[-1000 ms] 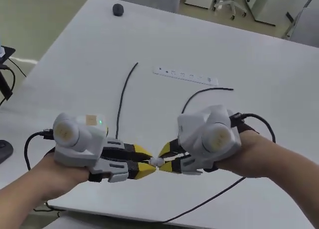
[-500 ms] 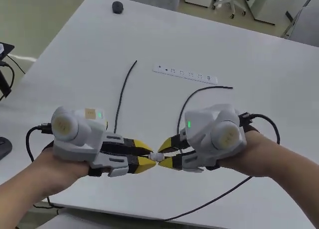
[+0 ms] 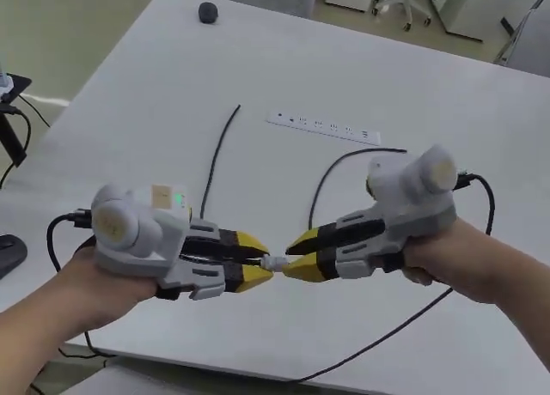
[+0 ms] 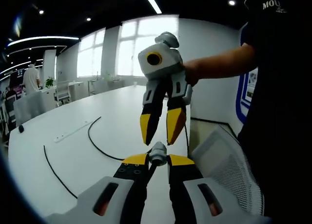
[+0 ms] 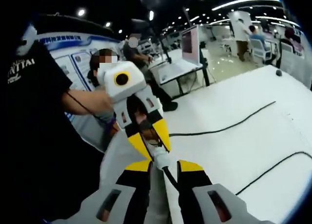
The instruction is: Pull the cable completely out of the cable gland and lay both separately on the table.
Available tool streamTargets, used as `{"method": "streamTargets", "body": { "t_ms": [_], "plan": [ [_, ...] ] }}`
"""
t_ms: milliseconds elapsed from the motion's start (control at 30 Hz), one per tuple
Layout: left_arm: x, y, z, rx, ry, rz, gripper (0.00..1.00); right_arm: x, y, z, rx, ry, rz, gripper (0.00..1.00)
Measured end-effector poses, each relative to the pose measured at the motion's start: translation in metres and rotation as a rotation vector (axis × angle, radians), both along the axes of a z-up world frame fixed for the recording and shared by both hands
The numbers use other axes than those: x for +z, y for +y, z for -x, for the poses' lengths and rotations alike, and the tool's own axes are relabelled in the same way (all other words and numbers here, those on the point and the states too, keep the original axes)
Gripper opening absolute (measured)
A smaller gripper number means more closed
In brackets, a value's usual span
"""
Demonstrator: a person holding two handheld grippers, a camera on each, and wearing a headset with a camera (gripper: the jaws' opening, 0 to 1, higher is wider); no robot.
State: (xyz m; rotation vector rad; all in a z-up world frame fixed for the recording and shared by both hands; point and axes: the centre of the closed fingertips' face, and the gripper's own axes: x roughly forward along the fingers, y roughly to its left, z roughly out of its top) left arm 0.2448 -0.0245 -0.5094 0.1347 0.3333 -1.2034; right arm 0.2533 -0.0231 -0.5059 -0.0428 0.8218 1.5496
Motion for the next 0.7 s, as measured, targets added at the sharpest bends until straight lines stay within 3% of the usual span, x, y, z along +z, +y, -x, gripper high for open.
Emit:
{"method": "streamTargets", "body": {
  "t_ms": [33, 67, 133, 167, 300, 333, 433, 467, 533, 667, 700],
  "plan": [
    [0.000, 0.000, 0.000, 0.000, -0.004, -0.003, 0.15, 0.000, -0.001, 0.000, -0.001, 0.025, -0.011, 0.17],
    [0.001, 0.000, -0.001, -0.002, -0.013, -0.006, 0.15, 0.001, -0.002, 0.000, -0.010, 0.114, -0.035, 0.17],
    [0.002, -0.001, -0.002, -0.008, -0.027, -0.008, 0.16, 0.000, -0.004, -0.003, -0.018, 0.175, -0.069, 0.19],
    [0.002, -0.001, -0.002, -0.011, -0.030, -0.010, 0.16, 0.002, -0.005, 0.001, -0.012, 0.238, -0.093, 0.19],
    [0.003, -0.003, -0.001, -0.025, -0.055, -0.027, 0.16, 0.007, -0.004, 0.003, -0.017, 0.343, -0.142, 0.15],
    [0.004, -0.004, 0.000, -0.031, -0.061, -0.028, 0.16, 0.008, -0.005, 0.006, -0.010, 0.399, -0.149, 0.13],
    [0.006, -0.008, 0.002, -0.045, -0.084, -0.036, 0.16, 0.008, -0.007, 0.009, 0.001, 0.481, -0.155, 0.12],
    [0.008, -0.009, 0.003, -0.050, -0.089, -0.036, 0.16, 0.010, -0.008, 0.011, 0.010, 0.530, -0.164, 0.12],
    [0.009, -0.011, 0.004, -0.053, -0.096, -0.039, 0.16, 0.007, -0.008, 0.010, 0.007, 0.548, -0.157, 0.12],
    [0.009, -0.014, 0.004, -0.061, -0.107, -0.048, 0.16, 0.005, -0.009, 0.021, 0.045, 0.655, -0.145, 0.13],
    [0.009, -0.015, 0.004, -0.063, -0.108, -0.049, 0.16, 0.003, -0.008, 0.020, 0.044, 0.648, -0.147, 0.11]
  ]
}}
